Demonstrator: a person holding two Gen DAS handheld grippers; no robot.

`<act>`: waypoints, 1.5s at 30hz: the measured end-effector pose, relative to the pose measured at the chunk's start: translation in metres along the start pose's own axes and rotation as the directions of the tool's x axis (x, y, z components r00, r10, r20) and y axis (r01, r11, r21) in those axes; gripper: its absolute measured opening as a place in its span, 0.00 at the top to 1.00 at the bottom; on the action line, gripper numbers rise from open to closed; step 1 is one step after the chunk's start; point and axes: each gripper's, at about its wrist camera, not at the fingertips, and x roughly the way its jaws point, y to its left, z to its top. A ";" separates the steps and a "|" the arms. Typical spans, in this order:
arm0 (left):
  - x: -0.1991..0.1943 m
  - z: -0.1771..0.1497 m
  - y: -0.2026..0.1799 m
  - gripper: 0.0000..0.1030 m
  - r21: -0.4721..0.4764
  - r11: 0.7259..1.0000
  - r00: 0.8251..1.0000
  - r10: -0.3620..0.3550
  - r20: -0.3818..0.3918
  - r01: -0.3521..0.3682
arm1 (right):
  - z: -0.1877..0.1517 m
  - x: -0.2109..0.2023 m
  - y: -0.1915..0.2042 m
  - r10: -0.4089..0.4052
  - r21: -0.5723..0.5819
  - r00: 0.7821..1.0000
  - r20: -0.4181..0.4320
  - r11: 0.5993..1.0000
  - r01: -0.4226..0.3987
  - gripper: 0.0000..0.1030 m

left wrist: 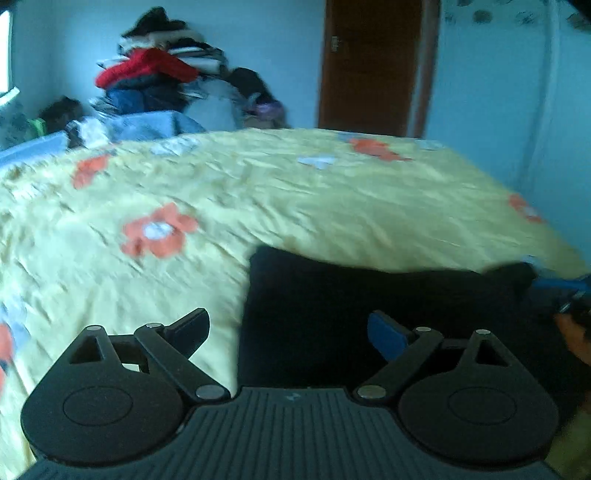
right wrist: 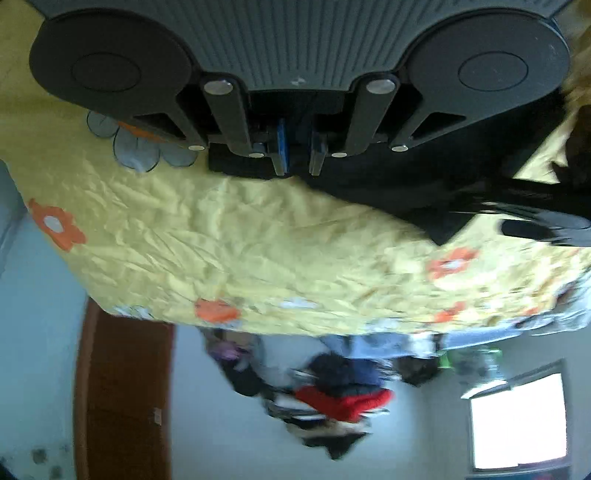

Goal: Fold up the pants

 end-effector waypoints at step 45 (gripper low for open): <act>-0.042 -0.071 -0.026 0.00 0.110 0.991 0.997 -0.081 0.018 0.079 | -0.059 -0.023 0.037 -0.129 -0.049 0.991 -0.028 0.991 0.128 0.88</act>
